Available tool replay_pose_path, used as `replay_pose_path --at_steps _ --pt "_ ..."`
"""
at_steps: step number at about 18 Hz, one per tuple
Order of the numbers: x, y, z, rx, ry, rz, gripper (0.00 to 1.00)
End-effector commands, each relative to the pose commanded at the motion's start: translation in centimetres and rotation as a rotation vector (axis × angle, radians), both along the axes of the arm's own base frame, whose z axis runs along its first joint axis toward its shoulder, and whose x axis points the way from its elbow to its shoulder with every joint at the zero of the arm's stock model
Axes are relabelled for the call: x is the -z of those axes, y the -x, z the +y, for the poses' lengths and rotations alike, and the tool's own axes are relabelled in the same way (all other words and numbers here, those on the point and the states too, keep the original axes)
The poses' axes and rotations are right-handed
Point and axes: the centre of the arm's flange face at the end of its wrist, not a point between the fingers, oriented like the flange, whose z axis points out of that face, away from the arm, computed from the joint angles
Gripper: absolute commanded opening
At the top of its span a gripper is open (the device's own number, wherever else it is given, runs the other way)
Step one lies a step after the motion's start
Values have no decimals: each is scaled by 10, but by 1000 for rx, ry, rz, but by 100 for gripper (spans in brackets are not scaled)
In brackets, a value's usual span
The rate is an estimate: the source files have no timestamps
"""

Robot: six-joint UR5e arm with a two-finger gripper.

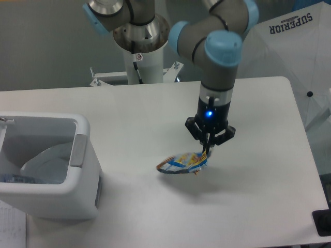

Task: Place the trash in the trash can
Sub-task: 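Lift the wrapper and carry it over the trash bin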

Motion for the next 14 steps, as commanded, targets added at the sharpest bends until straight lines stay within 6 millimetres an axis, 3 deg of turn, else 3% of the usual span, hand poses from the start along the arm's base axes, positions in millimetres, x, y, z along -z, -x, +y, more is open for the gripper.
replay_pose_path --at_steps 6,10,14 --pt "-93 -19 2 -171 -230 -79 14" --pt "-137 -31 5 -257 -326 -131 14" --pt "-207 -51 6 -258 -468 -158 14"
